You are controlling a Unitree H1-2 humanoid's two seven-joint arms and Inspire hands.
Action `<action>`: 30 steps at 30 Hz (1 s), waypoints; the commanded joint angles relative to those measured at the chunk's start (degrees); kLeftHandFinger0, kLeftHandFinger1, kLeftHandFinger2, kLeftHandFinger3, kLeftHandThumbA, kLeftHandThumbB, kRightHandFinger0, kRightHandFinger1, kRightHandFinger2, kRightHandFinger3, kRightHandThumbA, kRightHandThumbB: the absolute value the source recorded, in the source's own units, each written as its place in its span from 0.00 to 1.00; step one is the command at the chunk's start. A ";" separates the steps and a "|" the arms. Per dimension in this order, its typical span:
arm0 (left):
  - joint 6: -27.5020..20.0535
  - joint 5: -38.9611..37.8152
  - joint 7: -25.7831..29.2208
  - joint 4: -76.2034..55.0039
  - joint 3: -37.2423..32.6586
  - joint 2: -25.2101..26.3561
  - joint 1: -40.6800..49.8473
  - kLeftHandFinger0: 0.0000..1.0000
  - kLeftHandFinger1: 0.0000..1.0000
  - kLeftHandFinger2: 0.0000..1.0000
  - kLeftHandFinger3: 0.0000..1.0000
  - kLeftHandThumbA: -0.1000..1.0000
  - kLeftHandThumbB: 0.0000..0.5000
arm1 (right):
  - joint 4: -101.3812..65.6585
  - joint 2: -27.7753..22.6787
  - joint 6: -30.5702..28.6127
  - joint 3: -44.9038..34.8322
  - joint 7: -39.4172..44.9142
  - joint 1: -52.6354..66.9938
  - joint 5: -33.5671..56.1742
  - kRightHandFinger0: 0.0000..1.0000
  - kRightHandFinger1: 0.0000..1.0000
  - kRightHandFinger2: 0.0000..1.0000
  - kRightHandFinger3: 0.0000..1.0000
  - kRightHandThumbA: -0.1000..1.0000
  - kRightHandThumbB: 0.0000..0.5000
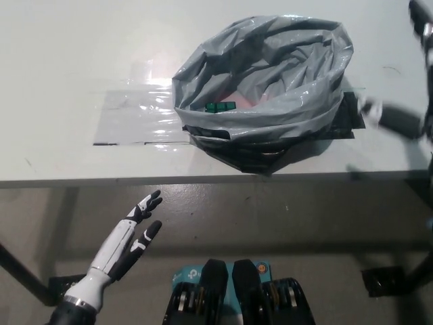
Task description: Use the right hand to pick up a rubix's cube and place it into a plastic bag and lift the bag
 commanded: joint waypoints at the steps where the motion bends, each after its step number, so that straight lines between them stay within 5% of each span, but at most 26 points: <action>1: -2.99 -5.39 -0.40 0.34 2.48 0.10 -6.67 1.00 1.00 1.00 1.00 1.00 0.49 | -24.74 7.19 -29.12 3.67 -12.62 19.71 -21.24 1.00 1.00 1.00 1.00 1.00 0.62; 3: -3.31 -4.92 -0.16 0.28 2.33 -0.05 -5.86 1.00 1.00 1.00 1.00 1.00 0.54 | -18.71 7.30 -29.16 5.42 -15.39 22.09 -23.80 1.00 1.00 1.00 1.00 1.00 0.60; 9: -3.87 -5.88 -0.50 -0.44 2.16 -0.32 -1.88 1.00 1.00 1.00 1.00 1.00 0.50 | 0.48 7.72 -27.69 6.31 -15.87 21.21 -21.81 1.00 1.00 1.00 1.00 1.00 0.61; 12: -3.72 -5.48 -0.29 -2.57 1.65 -0.55 2.69 1.00 1.00 1.00 1.00 1.00 0.42 | 11.98 8.62 -28.03 7.36 -10.41 22.59 -11.26 1.00 1.00 1.00 1.00 1.00 0.57; 21: -3.97 -4.54 -0.48 -4.21 1.03 -0.08 7.40 1.00 1.00 1.00 1.00 1.00 0.40 | 16.18 8.82 -24.53 8.52 -2.32 26.50 -1.90 1.00 1.00 1.00 1.00 0.98 0.58; 30: -4.62 -4.21 -0.22 -3.20 0.44 -0.59 8.60 1.00 1.00 1.00 1.00 1.00 0.41 | 16.53 7.79 -26.15 9.60 -2.17 28.52 -5.11 1.00 1.00 1.00 1.00 1.00 0.53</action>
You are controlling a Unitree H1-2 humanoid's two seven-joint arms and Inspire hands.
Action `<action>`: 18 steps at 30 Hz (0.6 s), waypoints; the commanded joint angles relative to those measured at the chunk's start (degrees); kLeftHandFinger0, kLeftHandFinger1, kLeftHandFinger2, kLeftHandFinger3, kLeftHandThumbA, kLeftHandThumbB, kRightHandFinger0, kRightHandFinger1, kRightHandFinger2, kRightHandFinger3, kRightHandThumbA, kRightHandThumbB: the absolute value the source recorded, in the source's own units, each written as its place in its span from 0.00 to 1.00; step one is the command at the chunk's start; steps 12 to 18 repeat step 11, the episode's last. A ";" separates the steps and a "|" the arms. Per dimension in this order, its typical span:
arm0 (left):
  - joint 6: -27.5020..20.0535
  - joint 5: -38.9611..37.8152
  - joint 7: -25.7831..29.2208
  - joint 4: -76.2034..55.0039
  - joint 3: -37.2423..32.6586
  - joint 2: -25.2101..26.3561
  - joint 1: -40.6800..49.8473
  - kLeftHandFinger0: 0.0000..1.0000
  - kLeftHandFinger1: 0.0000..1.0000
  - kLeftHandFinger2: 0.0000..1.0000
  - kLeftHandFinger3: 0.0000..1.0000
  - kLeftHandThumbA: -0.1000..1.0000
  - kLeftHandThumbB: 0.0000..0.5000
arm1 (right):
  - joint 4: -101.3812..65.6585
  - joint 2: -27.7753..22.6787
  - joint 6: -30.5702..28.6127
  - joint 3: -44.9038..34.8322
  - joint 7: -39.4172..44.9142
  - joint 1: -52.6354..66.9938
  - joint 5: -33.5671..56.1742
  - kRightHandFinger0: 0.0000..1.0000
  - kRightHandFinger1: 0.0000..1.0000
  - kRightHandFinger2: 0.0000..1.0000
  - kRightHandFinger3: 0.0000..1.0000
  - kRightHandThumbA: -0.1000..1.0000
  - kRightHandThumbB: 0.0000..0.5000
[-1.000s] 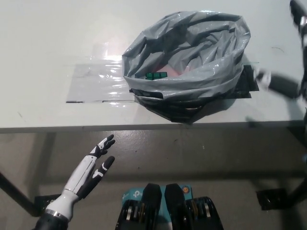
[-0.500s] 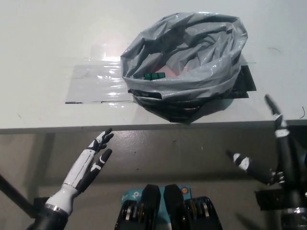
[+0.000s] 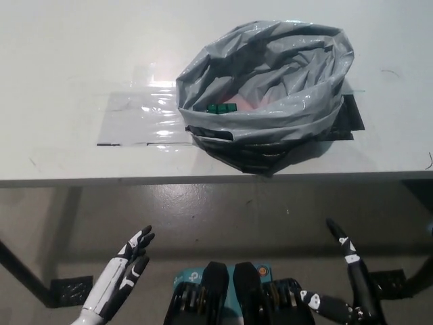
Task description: Use the right hand to pick up a rubix's cube and place it into a plastic bag and lift the bag
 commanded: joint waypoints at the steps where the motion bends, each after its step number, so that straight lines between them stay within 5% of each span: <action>1: -2.53 -0.60 -0.17 -1.13 -0.04 0.02 -0.43 1.00 1.00 1.00 1.00 1.00 0.42 | -0.04 -0.83 -5.36 0.91 1.02 -0.32 -0.61 1.00 1.00 1.00 1.00 1.00 0.51; 18: -3.19 -0.63 -0.24 -0.76 -0.09 0.10 -0.49 1.00 1.00 1.00 1.00 1.00 0.42 | -1.23 -0.89 -4.32 1.01 1.20 0.23 -1.74 1.00 1.00 1.00 1.00 0.98 0.51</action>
